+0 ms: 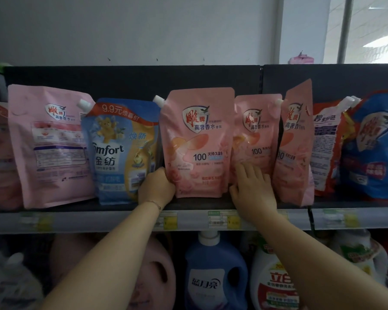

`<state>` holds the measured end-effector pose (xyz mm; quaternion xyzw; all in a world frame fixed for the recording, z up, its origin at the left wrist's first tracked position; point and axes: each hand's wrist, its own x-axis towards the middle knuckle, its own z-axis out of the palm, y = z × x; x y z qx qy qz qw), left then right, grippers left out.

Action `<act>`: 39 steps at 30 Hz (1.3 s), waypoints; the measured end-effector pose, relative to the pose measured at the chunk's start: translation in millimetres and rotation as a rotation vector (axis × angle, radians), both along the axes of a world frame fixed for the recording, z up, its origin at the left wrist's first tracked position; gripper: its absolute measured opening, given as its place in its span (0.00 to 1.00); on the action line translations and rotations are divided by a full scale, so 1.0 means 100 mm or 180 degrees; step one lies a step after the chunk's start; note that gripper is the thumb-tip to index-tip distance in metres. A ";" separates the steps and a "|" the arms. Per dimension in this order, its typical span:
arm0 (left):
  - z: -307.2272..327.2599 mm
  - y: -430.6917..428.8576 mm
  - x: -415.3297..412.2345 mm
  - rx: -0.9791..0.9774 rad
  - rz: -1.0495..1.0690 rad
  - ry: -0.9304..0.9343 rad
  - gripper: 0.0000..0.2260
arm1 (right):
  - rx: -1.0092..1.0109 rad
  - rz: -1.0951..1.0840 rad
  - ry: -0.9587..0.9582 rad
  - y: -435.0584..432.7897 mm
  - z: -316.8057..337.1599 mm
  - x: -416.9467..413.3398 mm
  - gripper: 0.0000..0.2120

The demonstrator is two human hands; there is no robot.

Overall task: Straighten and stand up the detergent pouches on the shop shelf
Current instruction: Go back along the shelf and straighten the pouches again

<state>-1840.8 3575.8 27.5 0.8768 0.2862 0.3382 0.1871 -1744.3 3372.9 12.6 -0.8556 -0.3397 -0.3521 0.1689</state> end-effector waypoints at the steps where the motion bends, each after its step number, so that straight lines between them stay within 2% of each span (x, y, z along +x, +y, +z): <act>1: -0.01 -0.02 0.01 0.0013 0.0055 -0.0050 0.05 | -0.0059 0.0010 0.0030 0.04 0.01 -0.01 0.21; 3: -0.03 -0.03 0.02 -0.0039 0.0093 -0.0245 0.13 | -0.0117 0.0023 0.0190 0.10 0.07 -0.03 0.21; 5: -0.05 -0.01 0.03 -0.0137 0.0112 -0.0428 0.25 | 0.0172 0.0052 0.0713 0.16 0.14 -0.06 0.24; 6: -0.05 0.00 0.03 -0.0134 0.0125 -0.0470 0.27 | 0.0447 0.0134 0.1131 0.20 0.19 -0.07 0.27; 8: -0.04 0.00 0.02 -0.0070 0.0104 -0.0551 0.21 | 0.0930 0.0409 0.1754 0.31 0.21 -0.11 0.34; 10: -0.04 -0.01 0.02 -0.0045 -0.0020 -0.0677 0.11 | 0.0880 0.0518 0.1742 0.38 0.16 -0.18 0.39; 12: -0.05 -0.02 0.00 -0.0044 -0.0152 -0.0650 0.08 | 0.0745 0.0402 0.1578 0.40 0.13 -0.21 0.43; 16: -0.05 -0.03 -0.02 0.0097 -0.0298 -0.0271 0.23 | 0.0893 0.0287 0.1554 0.38 0.11 -0.21 0.42; 20: -0.05 -0.04 -0.01 0.0167 -0.0329 -0.0193 0.31 | 0.1096 0.0175 0.1401 0.39 0.10 -0.21 0.38; 24: -0.06 -0.05 -0.01 0.0154 -0.0489 -0.0395 0.27 | 0.0858 0.0122 0.1560 0.38 0.09 -0.20 0.34; 27: -0.06 -0.07 -0.02 0.0393 -0.0567 -0.0557 0.23 | 0.0640 0.0329 0.1650 0.36 0.09 -0.18 0.29; 30: -0.08 -0.05 -0.03 0.0534 -0.0566 -0.0673 0.19 | 0.0490 0.0738 0.1642 0.35 0.08 -0.13 0.15; 32: -0.09 0.00 -0.02 0.0577 -0.0527 -0.0699 0.16 | 0.0346 0.0925 0.1583 0.35 0.09 -0.10 0.11; 35: -0.12 0.04 0.01 0.0696 -0.0528 -0.0601 0.10 | 0.0212 0.1121 0.1462 0.36 0.08 -0.08 0.08; 39: -0.13 0.07 0.03 0.0668 -0.0732 -0.0565 0.06 | 0.0086 0.1264 0.1414 0.38 0.08 -0.06 0.14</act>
